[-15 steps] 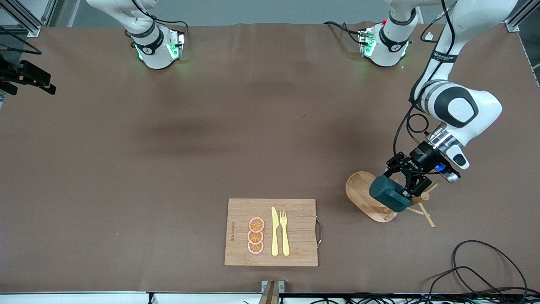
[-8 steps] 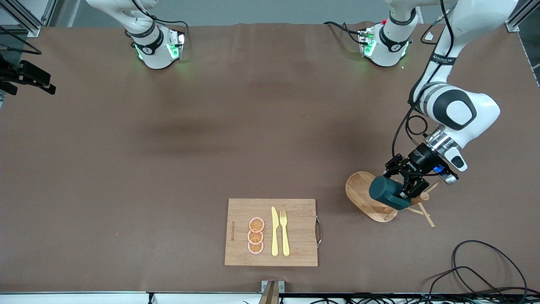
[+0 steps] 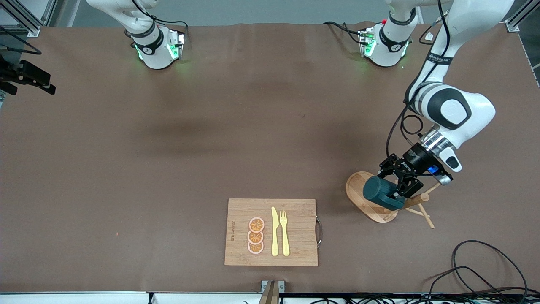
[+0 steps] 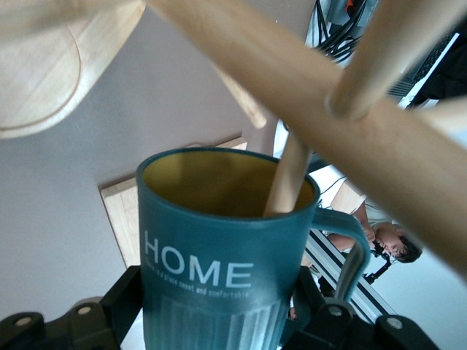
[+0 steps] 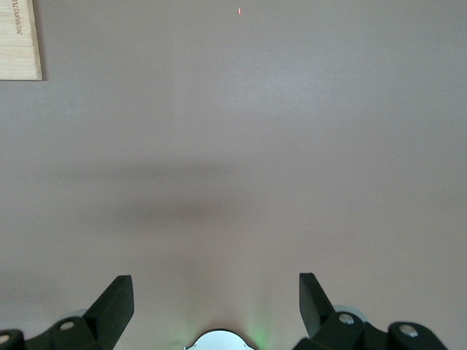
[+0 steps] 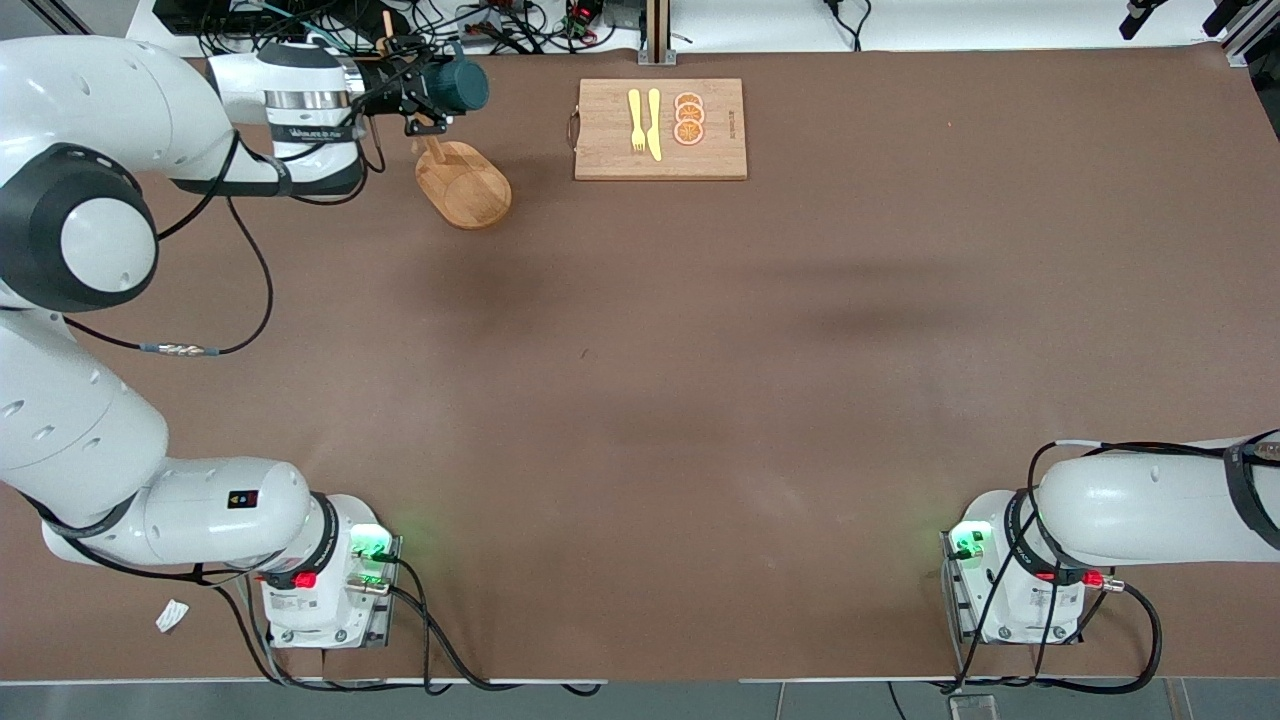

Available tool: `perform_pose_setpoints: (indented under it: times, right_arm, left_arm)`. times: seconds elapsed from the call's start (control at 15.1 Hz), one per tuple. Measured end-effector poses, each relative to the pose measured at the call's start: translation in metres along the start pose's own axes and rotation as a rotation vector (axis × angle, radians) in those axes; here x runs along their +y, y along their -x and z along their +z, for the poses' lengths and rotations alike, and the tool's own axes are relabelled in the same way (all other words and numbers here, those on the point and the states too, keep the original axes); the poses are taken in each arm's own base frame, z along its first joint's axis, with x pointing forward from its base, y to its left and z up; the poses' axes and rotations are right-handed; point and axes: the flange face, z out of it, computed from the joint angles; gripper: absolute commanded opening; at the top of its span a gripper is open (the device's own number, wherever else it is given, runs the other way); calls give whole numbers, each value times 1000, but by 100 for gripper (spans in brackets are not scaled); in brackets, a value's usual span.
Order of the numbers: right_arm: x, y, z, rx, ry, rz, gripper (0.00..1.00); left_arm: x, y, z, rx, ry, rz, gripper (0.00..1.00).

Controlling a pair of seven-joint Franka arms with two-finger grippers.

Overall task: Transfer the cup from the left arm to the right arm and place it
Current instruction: 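Lift the teal mug off the stand and carry it toward the table middle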

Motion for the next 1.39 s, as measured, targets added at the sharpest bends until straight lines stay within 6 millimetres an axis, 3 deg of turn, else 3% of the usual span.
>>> perform_pose_setpoints:
  times: [0.46,0.66,0.79,0.93,1.39]
  right_arm:
    - [0,0,0,0,0,-1,100]
    - [0,0,0,0,0,-1,100]
    - [-1,0,0,0,0,-1,100]
    - [-1,0,0,0,0,-2,100]
    - [-1,0,0,1,0,-1,100]
  left_arm:
    - [-8,86,24,35,7,60,64]
    - [-21,143,45,63,12,129,64]
    - [-34,182,67,78,12,188,64]
    - [-49,208,94,87,-9,285,64]
    - [-122,245,207,102,-115,714,63]
